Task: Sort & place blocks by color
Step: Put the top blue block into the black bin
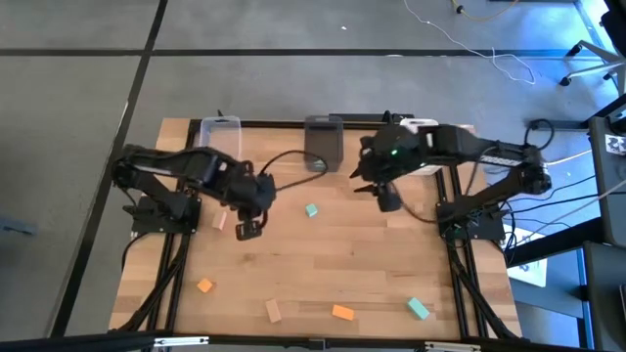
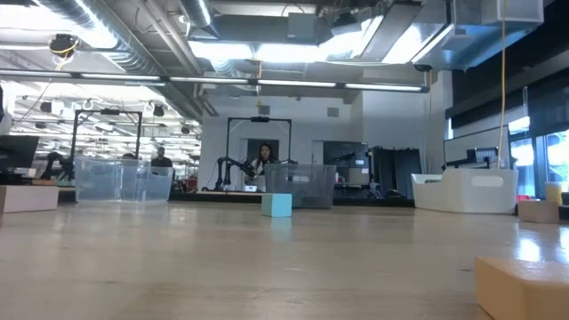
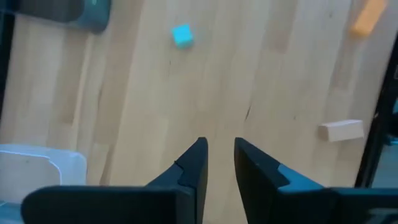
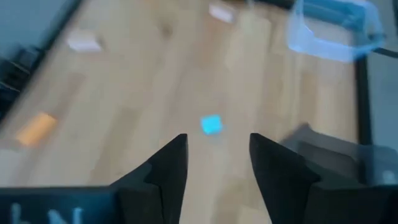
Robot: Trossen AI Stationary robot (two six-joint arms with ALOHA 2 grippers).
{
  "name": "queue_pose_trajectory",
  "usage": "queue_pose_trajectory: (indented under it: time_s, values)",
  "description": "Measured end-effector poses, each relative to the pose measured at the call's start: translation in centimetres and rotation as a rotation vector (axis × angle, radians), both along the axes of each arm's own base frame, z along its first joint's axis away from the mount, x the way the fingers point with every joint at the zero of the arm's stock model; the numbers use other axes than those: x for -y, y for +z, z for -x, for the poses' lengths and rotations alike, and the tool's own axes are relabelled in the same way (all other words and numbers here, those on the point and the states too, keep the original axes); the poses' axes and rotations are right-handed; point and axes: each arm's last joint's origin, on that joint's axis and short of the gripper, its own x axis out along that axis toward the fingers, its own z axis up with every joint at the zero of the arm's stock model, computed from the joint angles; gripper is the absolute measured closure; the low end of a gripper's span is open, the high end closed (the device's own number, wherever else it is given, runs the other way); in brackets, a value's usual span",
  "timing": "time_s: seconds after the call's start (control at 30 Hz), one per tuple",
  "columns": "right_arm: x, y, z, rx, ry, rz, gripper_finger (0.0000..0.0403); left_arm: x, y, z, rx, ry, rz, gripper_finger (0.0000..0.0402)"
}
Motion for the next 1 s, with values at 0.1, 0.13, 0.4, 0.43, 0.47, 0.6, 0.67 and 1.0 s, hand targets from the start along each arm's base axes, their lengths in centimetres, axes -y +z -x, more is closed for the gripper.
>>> queue_pose_trajectory:
  time_s: [0.1, 0.13, 0.4, 0.43, 0.47, 0.6, 0.67, 1.0]
  values:
    - [-0.4, -1.3, -1.5, -0.049, -0.010, 0.035, 0.0230, 0.9, 0.0, 0.7, 0.000, 0.040, -0.029, 0.0332]
    - [-0.6, -1.9, -2.0, -0.069, -0.005, 0.036, 0.0230, 1.1, 0.2, 0.9, 0.013, 0.051, -0.034, 0.0332]
    - [-1.6, -6.9, -6.8, -0.188, 0.093, 0.086, 0.0230, 2.6, 1.5, 3.4, 0.089, 0.101, -0.013, 0.0332]
    - [-1.7, -7.6, -7.5, -0.193, 0.109, 0.097, 0.0230, 2.6, 1.7, 3.7, 0.101, 0.104, -0.012, 0.0332]
    - [-1.8, -8.2, -8.1, -0.197, 0.124, 0.108, 0.0230, 2.6, 1.8, 4.0, 0.108, 0.101, -0.010, 0.0332]
    - [-2.0, -11.0, -10.4, -0.217, 0.172, 0.139, 0.0230, 3.0, 2.2, 4.7, 0.132, 0.100, -0.002, 0.0332]
    - [-2.0, -12.5, -11.3, -0.237, 0.191, 0.150, 0.0230, 3.0, 2.4, 5.0, 0.142, 0.110, 0.006, 0.0332]
    - [-1.7, -19.1, -15.1, -0.269, 0.275, 0.249, 0.0230, 3.1, 2.4, 5.2, 0.157, 0.118, -0.008, 0.0332]
